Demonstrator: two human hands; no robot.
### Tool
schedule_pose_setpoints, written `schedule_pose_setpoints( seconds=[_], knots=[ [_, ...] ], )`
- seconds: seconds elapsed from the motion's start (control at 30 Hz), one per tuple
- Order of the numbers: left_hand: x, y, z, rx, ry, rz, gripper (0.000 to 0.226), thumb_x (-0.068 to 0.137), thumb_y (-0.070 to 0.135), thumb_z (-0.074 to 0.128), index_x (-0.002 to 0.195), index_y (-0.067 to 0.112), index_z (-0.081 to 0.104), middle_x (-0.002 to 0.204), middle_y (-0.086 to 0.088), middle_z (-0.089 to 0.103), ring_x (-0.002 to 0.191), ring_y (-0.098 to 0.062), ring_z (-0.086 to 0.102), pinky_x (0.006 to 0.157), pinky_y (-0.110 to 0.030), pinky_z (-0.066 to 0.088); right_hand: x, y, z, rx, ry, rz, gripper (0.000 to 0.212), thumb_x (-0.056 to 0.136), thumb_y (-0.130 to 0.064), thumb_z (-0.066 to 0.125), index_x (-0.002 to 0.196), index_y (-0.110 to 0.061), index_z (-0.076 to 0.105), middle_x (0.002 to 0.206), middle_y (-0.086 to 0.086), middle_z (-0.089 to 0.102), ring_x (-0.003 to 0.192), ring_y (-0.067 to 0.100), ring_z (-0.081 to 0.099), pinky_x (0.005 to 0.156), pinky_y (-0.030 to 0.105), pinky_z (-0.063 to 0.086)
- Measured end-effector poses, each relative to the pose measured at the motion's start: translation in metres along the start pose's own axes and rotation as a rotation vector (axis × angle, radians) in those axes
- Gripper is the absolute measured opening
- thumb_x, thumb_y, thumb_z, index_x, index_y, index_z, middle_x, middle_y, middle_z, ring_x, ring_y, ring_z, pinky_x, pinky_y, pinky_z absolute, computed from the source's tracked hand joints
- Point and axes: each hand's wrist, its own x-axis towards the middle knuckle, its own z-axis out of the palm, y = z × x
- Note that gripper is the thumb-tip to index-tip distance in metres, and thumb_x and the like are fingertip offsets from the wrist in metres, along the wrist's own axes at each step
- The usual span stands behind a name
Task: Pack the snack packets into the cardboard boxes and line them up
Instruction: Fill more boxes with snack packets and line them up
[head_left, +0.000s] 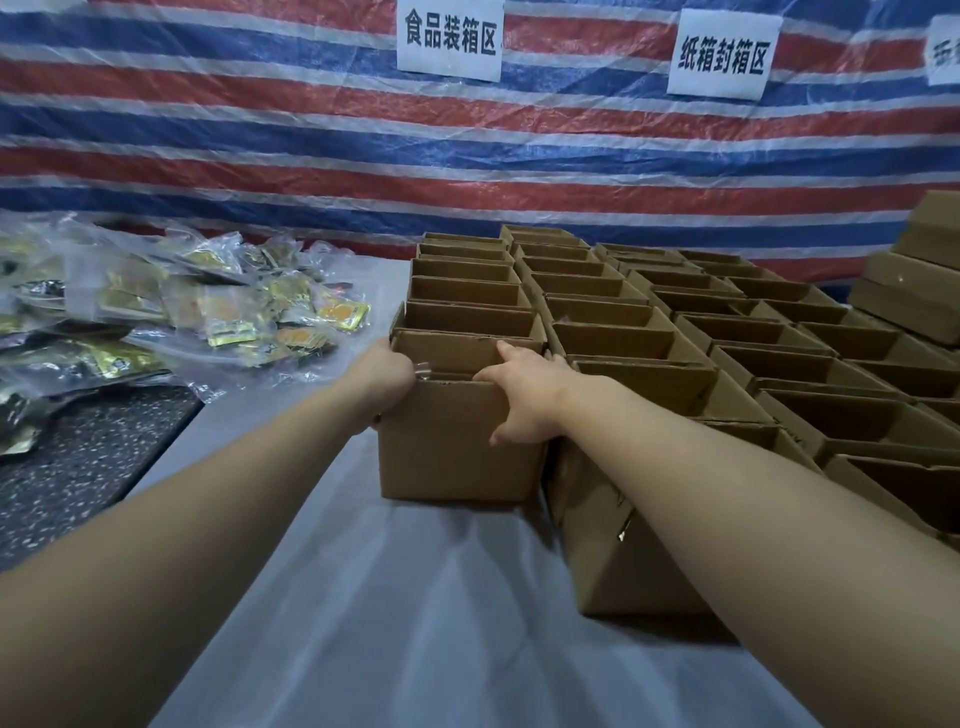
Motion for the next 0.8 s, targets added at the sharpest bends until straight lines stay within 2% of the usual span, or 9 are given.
schedule_pose_setpoints(
  seconds=[0.07, 0.13, 0.43, 0.6, 0.8],
  knots=[
    [0.006, 0.001, 0.0, -0.003, 0.007, -0.002, 0.036, 0.096, 0.014, 0.031, 0.126, 0.015, 0.05, 0.113, -0.016, 0.063, 0.097, -0.036, 0.064, 0.077, -0.057, 0.059, 0.006, 0.003, -0.001, 0.001, 0.003, -0.004, 0.085, 0.086, -0.043, 0.078, 0.156, -0.032, 0.032, 0.169, 0.011, 0.002, 0.155, 0.033, 0.008, 0.123, 0.059, 0.01],
    [0.011, 0.003, 0.001, -0.002, 0.015, -0.006, 0.035, 0.097, 0.015, 0.033, 0.127, 0.015, 0.05, 0.115, -0.016, 0.063, 0.099, -0.037, 0.063, 0.08, -0.06, 0.057, 0.01, 0.005, -0.002, 0.001, 0.0, -0.006, 0.085, 0.086, -0.042, 0.077, 0.157, -0.03, 0.031, 0.169, 0.012, 0.002, 0.155, 0.033, 0.009, 0.123, 0.058, 0.01],
    [0.034, 0.008, 0.002, -0.017, 0.013, -0.016, 0.036, 0.099, 0.017, 0.036, 0.134, 0.015, 0.046, 0.12, -0.016, 0.061, 0.103, -0.037, 0.062, 0.083, -0.057, 0.057, 0.032, 0.011, -0.005, -0.013, 0.001, -0.003, 0.086, 0.086, -0.043, 0.077, 0.157, -0.028, 0.03, 0.169, 0.011, 0.002, 0.154, 0.033, 0.012, 0.123, 0.056, 0.01],
    [0.041, 0.01, 0.004, 0.003, 0.039, -0.01, 0.042, 0.096, 0.012, 0.029, 0.135, 0.012, 0.047, 0.121, -0.019, 0.06, 0.105, -0.039, 0.06, 0.08, -0.054, 0.057, 0.042, 0.015, -0.005, 0.002, 0.0, 0.001, 0.087, 0.086, -0.042, 0.077, 0.157, -0.029, 0.029, 0.169, 0.009, 0.001, 0.154, 0.035, 0.012, 0.123, 0.057, 0.01],
    [0.042, 0.014, 0.002, 0.021, 0.055, 0.004, 0.04, 0.096, 0.012, 0.031, 0.133, 0.012, 0.047, 0.118, -0.02, 0.06, 0.103, -0.039, 0.06, 0.081, -0.057, 0.057, 0.043, 0.017, -0.008, 0.009, 0.018, 0.006, 0.089, 0.086, -0.041, 0.078, 0.158, -0.029, 0.027, 0.169, 0.009, 0.002, 0.154, 0.034, 0.012, 0.124, 0.056, 0.009]
  ],
)
